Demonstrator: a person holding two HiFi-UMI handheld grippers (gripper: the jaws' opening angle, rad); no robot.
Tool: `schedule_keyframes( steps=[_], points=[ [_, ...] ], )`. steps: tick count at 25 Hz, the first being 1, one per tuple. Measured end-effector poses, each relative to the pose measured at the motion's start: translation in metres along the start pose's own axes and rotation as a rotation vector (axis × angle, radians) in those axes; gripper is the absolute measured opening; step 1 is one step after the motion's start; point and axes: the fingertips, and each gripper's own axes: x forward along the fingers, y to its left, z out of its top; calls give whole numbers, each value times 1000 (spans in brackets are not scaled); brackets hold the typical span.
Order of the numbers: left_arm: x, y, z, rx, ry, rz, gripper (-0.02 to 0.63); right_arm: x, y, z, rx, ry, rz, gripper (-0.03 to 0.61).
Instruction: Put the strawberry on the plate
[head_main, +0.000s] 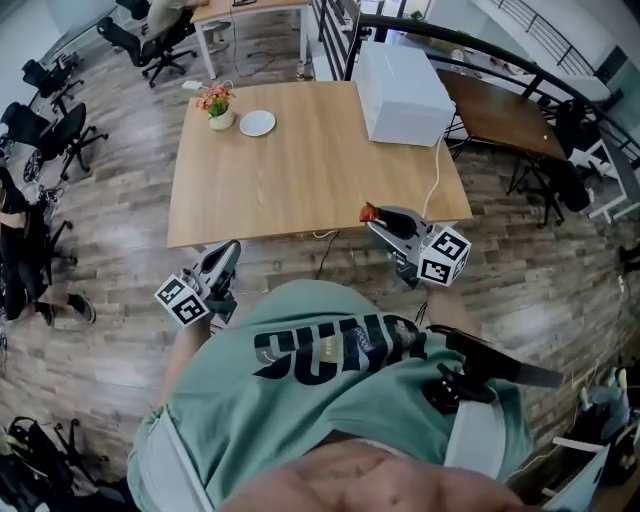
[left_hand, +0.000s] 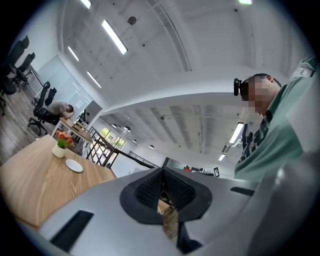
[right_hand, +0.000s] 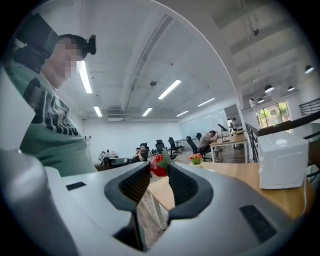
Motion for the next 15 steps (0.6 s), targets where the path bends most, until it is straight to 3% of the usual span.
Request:
schedule_keyframes(
  steps=[7,15],
  points=[
    [-30,96,76,20,-4,-55,5,97,2,35,-22,11,-70,124],
    [-41,159,92,0,-19,-57,5,157,-7,35,-31,95,-76,124]
  ],
)
